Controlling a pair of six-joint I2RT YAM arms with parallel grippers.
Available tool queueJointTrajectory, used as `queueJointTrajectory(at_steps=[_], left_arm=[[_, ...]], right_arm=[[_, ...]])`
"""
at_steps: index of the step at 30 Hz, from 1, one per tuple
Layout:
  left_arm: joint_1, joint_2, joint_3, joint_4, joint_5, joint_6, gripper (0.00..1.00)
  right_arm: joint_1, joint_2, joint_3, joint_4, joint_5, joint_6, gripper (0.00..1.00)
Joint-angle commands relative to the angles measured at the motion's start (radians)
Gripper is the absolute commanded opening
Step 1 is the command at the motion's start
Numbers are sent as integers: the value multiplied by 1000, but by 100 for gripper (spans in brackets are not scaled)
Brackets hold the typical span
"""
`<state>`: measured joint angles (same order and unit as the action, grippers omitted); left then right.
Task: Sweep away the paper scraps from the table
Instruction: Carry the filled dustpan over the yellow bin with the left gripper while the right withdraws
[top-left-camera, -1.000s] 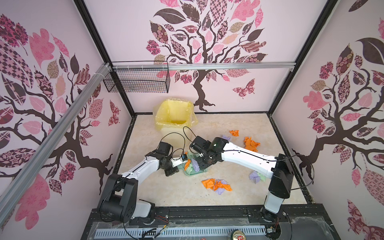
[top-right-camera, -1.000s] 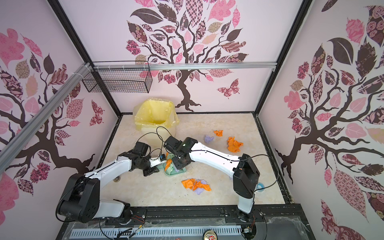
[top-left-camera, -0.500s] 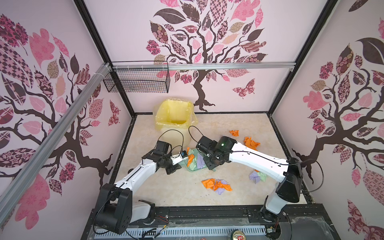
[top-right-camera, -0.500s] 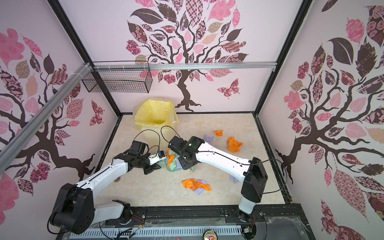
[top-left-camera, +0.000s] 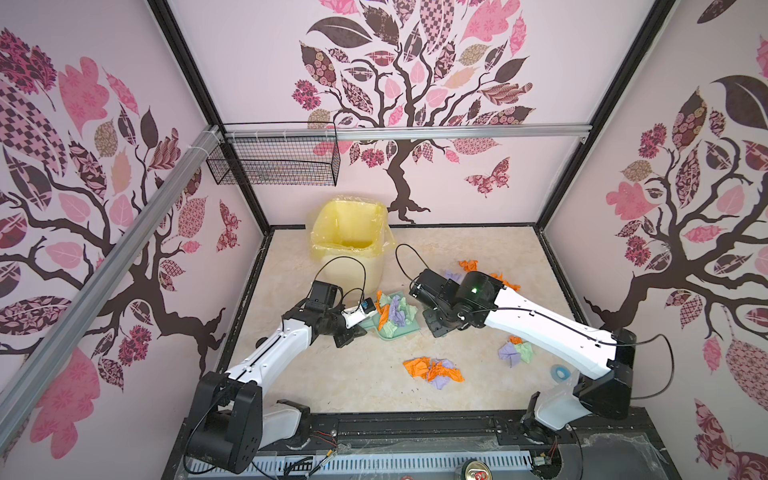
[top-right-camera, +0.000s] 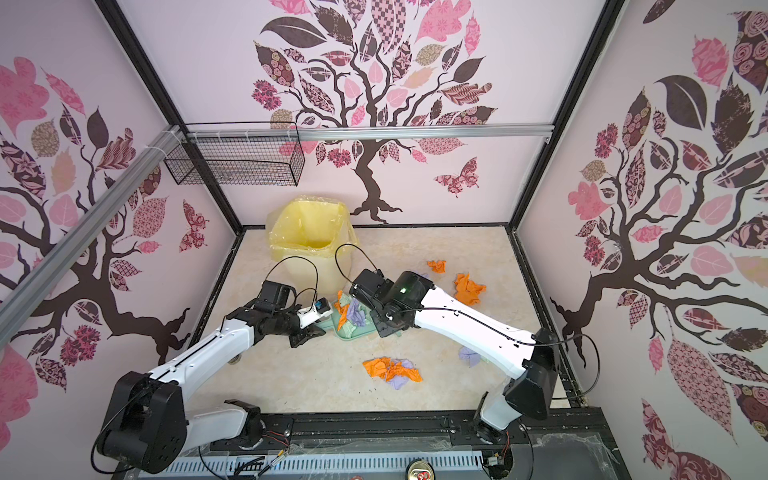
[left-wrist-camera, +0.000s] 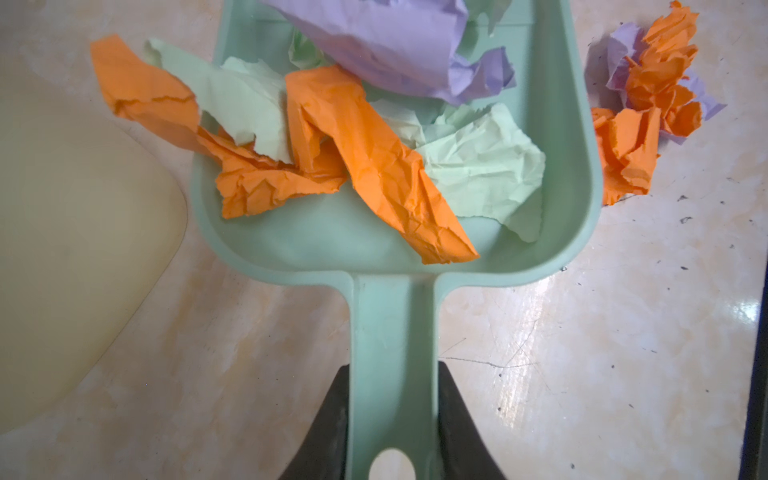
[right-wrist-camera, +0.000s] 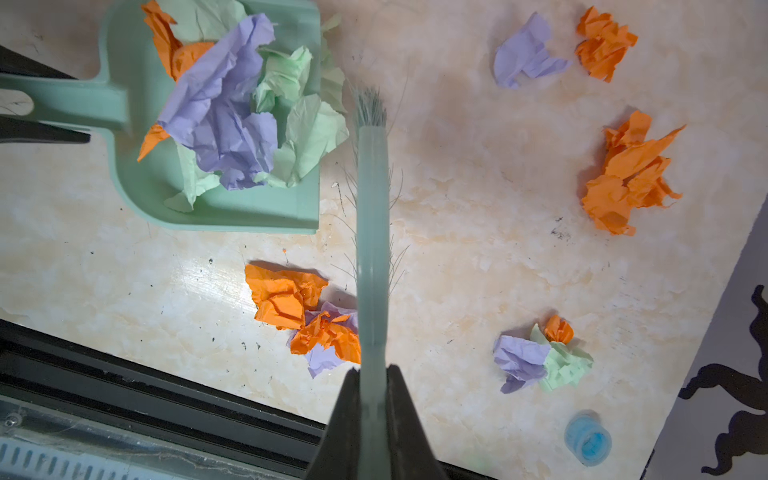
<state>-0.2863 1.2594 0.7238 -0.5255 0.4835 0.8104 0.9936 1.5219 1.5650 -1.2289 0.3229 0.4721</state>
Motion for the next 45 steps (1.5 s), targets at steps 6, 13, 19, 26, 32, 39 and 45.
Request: queueJointTrajectory(at_steps=[6, 13, 19, 26, 32, 39, 45], left_arm=[[-3, -78, 59, -43, 35, -19, 0], [-3, -169, 175, -191, 89, -41, 0], [-1, -185, 314, -358, 96, 16, 0], [42, -174, 451, -463, 118, 47, 0], [178, -62, 641, -560, 214, 86, 0], [259, 83, 860, -667, 194, 167, 0], [324, 237, 1100, -814, 205, 237, 0]], right_arm=[[-46, -200, -107, -20, 87, 46, 0], [-129, -306, -263, 58, 53, 24, 0], [-132, -312, -328, 100, 39, 22, 0], [-133, -327, -375, 142, 22, 20, 0], [-133, -330, -388, 160, 10, 14, 0], [-132, -344, -409, 179, 0, 11, 0], [-133, -357, -446, 206, -20, 9, 0]])
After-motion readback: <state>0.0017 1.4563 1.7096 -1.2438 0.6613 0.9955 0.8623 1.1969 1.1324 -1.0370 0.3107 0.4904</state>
